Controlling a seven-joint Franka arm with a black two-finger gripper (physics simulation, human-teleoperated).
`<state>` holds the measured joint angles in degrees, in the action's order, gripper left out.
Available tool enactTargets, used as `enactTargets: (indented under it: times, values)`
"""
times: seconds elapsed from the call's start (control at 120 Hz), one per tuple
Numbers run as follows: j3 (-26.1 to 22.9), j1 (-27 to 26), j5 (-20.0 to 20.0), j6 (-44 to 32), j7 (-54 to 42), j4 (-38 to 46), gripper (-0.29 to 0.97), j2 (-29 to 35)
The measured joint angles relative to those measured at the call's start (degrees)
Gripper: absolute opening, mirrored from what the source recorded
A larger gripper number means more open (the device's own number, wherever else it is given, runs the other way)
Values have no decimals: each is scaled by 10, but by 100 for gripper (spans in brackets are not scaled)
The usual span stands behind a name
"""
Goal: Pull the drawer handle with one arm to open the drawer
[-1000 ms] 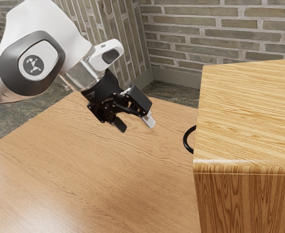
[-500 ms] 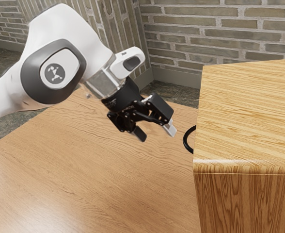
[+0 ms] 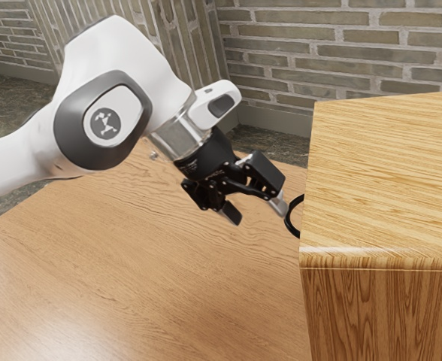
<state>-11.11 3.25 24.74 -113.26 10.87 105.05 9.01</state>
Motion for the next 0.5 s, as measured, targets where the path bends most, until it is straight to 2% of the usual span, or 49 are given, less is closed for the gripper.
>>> enactTargets:
  times: [0.5]
  values:
    - [-11,0,2,-13,7,8,68,-8]
